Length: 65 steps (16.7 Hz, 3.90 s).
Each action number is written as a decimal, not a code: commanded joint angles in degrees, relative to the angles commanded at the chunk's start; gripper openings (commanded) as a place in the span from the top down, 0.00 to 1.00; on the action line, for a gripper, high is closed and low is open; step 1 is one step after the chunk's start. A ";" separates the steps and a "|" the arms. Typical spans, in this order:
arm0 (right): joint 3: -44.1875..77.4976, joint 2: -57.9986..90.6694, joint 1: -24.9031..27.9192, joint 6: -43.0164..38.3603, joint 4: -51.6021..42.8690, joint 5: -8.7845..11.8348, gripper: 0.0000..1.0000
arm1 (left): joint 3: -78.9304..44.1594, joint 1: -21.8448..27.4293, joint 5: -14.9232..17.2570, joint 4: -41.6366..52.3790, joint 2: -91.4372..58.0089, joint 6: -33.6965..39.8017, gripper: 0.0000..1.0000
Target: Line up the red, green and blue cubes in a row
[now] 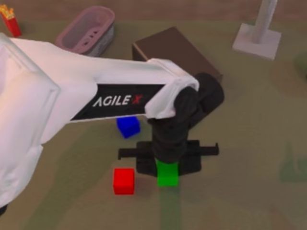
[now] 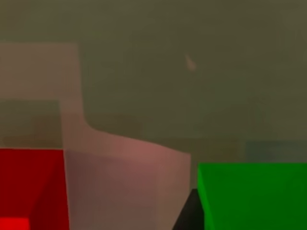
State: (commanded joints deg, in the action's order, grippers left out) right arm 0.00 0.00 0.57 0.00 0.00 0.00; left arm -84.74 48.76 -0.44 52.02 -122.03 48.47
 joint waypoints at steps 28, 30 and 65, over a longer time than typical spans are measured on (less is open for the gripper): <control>0.00 0.00 0.00 0.00 0.00 0.00 0.00 | -9.46 -1.02 -0.04 14.08 4.66 0.25 0.00; 0.00 0.00 0.00 0.00 0.00 0.00 0.00 | -9.37 -0.74 -0.04 13.95 4.42 0.17 0.00; 0.00 0.00 0.00 0.00 0.00 0.00 0.00 | -16.52 -19.97 0.70 4.22 -12.49 -79.99 0.00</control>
State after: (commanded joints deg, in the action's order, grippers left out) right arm 0.00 0.00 0.57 0.00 0.00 0.00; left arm -101.26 28.78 0.26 56.25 -134.52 -31.52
